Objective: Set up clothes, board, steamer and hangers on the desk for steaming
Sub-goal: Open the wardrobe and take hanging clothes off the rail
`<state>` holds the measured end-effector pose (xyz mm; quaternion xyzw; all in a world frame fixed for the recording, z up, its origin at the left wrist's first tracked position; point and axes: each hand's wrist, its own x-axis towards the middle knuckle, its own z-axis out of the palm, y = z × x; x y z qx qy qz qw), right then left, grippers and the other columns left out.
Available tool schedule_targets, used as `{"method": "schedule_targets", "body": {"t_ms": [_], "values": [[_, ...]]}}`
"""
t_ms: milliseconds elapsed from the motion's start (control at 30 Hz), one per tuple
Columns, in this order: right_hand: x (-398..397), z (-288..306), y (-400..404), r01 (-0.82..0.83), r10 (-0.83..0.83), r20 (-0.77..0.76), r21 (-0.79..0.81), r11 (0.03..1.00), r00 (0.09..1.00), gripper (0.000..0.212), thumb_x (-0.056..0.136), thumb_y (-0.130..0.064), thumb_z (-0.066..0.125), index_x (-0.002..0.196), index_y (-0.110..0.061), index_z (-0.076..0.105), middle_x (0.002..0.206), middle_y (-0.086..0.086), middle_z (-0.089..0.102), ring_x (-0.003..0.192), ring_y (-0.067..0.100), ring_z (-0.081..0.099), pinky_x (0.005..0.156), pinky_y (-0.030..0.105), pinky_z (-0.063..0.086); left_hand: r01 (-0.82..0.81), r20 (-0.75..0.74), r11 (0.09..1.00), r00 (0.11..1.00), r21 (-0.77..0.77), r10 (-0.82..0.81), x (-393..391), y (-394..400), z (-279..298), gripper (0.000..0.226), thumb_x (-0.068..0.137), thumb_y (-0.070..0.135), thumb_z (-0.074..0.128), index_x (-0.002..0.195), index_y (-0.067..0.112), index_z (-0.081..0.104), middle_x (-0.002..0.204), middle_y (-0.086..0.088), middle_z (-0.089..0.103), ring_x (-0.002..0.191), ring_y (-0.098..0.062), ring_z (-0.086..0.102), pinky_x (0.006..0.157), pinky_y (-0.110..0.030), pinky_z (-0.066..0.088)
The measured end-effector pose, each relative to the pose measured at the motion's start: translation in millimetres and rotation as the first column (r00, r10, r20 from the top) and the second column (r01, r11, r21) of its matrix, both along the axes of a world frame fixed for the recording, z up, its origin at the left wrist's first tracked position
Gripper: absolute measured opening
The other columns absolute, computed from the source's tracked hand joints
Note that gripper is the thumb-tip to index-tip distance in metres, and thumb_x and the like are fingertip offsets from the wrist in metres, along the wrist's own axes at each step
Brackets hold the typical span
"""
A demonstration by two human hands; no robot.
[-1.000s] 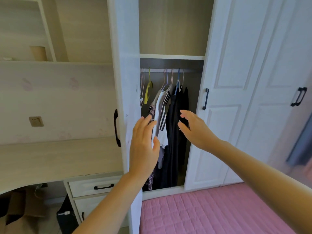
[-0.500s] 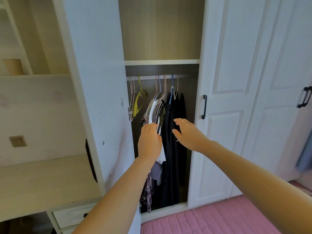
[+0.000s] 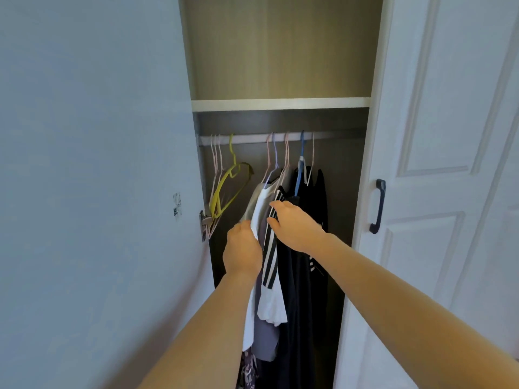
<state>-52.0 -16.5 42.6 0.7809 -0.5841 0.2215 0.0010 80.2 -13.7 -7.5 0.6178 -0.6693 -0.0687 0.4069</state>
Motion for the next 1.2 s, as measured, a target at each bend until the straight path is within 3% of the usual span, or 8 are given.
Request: {"method": "schedule_targets", "body": {"t_ms": [133,300,400,500,667,800,1033,1200], "values": [[7,-6,-40,-0.004,0.001,-0.078,-0.040,0.999,0.997,0.049,0.101,-0.028,0.039,0.148,-0.018,0.028,0.134,0.011,0.049,0.122,0.033,0.044,0.092,0.045,0.048,-0.010,-0.018,1.000,1.000,-0.003,0.010,5,-28,-6,0.030,0.093,0.017,0.055,0.122,0.011,0.054,0.113,-0.008,0.060,0.101,-0.026,0.059,0.081,-0.045,0.056],[11,-24,-74,-0.022,0.007,-0.280,-0.053,0.998,0.960,0.048,0.101,-0.036,0.033,0.148,-0.027,0.025,0.143,0.010,0.044,0.135,0.038,0.031,0.110,0.049,0.031,0.008,-0.033,1.000,0.999,-0.024,-0.009,6,-53,-7,0.031,0.094,0.027,0.053,0.122,0.013,0.053,0.112,-0.007,0.061,0.100,-0.024,0.059,0.082,-0.043,0.055],[15,-34,-84,-0.025,-0.003,-0.310,-0.088,0.996,0.951,0.046,0.101,-0.037,0.033,0.144,-0.021,0.035,0.141,0.010,0.048,0.139,0.035,0.029,0.115,0.047,0.024,-0.002,-0.017,1.000,1.000,-0.017,0.002,6,-62,-7,0.032,0.096,0.026,0.050,0.125,0.013,0.052,0.114,-0.007,0.060,0.102,-0.024,0.059,0.082,-0.037,0.053],[11,-40,-88,-0.050,-0.010,-0.338,-0.166,0.985,0.941,0.037,0.100,-0.035,0.033,0.128,-0.015,0.047,0.129,0.010,0.058,0.131,0.034,0.041,0.114,0.045,0.025,-0.017,0.018,1.000,1.000,-0.016,0.017,-2,-67,-4,0.030,0.097,0.023,0.048,0.124,0.011,0.051,0.114,-0.009,0.058,0.102,-0.025,0.056,0.076,-0.032,0.046],[-9,-33,-69,-0.016,-0.048,-0.226,-0.273,0.962,0.973,0.028,0.096,-0.031,0.050,0.114,-0.011,0.056,0.111,0.011,0.065,0.117,0.033,0.050,0.099,0.043,0.043,-0.004,0.104,1.000,0.995,-0.005,0.004,-18,-76,1,0.022,0.095,0.018,0.048,0.116,0.012,0.054,0.112,-0.009,0.058,0.101,-0.027,0.054,0.073,-0.036,0.047],[-25,-30,-59,0.045,-0.111,-0.223,-0.282,0.959,0.968,0.025,0.092,-0.025,0.053,0.115,-0.014,0.054,0.109,0.006,0.063,0.112,0.029,0.050,0.088,0.039,0.044,0.011,0.125,1.000,0.992,-0.011,-0.010,-29,-89,11,0.020,0.095,0.017,0.050,0.114,0.011,0.054,0.111,-0.010,0.060,0.099,-0.029,0.058,0.076,-0.042,0.051],[-28,-13,-56,0.216,-0.248,-0.102,-0.249,0.944,0.963,0.038,0.090,-0.017,0.056,0.125,-0.008,0.042,0.102,0.010,0.062,0.095,0.024,0.058,0.079,0.033,0.048,0.018,0.033,1.000,0.999,-0.005,-0.018,-47,-112,33,0.022,0.096,0.017,0.050,0.113,0.007,0.059,0.109,-0.014,0.062,0.098,-0.034,0.060,0.070,-0.037,0.045],[-19,4,-77,0.346,-0.340,0.069,-0.139,0.928,0.938,0.018,0.092,-0.014,0.056,0.108,-0.007,0.051,0.092,0.011,0.064,0.078,0.025,0.063,0.061,0.031,0.050,0.050,-0.076,0.999,0.996,0.005,-0.050,-52,-138,47,0.019,0.093,0.016,0.051,0.102,0.007,0.065,0.101,-0.015,0.065,0.090,-0.033,0.060,0.064,-0.035,0.042]]}}
